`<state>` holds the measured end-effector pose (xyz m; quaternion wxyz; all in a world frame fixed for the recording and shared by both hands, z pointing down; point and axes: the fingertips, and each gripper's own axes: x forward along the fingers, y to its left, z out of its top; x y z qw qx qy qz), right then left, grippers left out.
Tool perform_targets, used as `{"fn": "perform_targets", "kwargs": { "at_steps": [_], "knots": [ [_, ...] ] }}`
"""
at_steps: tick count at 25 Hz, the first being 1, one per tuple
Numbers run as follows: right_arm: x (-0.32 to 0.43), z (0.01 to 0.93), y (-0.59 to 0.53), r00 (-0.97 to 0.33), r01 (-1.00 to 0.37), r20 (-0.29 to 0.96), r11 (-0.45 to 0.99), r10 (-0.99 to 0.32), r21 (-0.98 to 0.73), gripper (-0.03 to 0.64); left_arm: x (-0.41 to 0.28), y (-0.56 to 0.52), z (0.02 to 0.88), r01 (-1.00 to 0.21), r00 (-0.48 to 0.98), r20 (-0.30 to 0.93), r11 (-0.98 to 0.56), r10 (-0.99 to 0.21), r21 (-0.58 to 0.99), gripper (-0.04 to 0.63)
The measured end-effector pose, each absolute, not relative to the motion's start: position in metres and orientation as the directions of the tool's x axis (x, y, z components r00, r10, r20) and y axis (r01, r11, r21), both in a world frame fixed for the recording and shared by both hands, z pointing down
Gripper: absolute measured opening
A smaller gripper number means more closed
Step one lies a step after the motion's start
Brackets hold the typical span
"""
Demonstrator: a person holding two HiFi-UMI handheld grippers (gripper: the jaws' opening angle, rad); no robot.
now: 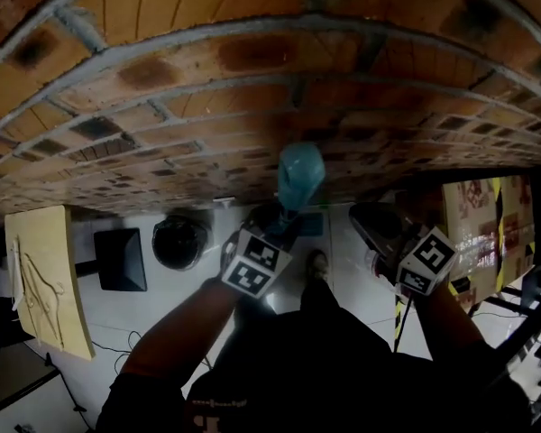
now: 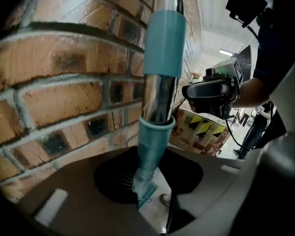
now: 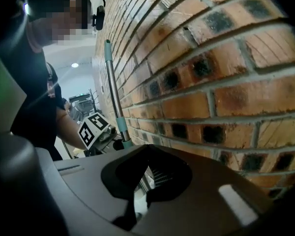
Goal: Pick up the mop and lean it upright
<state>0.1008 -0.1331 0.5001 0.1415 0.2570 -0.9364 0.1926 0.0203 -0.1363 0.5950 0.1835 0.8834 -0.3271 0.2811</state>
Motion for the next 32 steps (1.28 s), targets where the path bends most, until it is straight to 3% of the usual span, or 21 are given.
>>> {"fn": "perform_targets", "kwargs": {
  "at_steps": [13, 32],
  "knots": [
    [0.084, 0.372, -0.124, -0.864, -0.492, 0.250, 0.836, -0.436, -0.242, 0.014, 0.011, -0.121, 0.451, -0.638, 0.677, 0.554, -0.762, -0.484, 0.114, 0.127],
    [0.051, 0.178, -0.097, -0.911, -0.407, 0.141, 0.902, -0.388, -0.148, 0.014, -0.017, -0.091, 0.191, -0.571, 0.809, 0.214, -0.818, -0.548, 0.065, 0.127]
  ]
}}
